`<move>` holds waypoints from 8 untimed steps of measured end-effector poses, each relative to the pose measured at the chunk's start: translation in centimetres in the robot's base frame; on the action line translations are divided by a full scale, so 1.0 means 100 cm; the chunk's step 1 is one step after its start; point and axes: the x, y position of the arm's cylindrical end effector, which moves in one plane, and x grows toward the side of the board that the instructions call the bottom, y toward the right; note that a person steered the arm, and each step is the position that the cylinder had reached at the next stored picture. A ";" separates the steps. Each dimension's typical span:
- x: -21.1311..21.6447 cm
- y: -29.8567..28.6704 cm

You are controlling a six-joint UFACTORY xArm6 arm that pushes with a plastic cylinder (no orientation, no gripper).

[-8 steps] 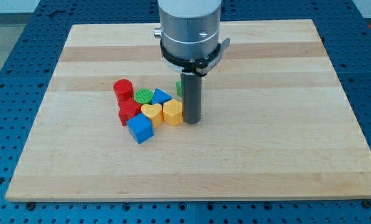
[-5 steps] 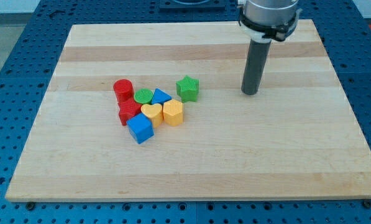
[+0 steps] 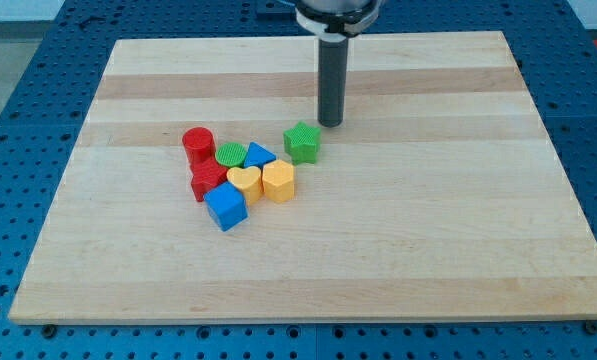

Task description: Push the green star above the yellow hexagon

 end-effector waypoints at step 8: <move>0.020 -0.041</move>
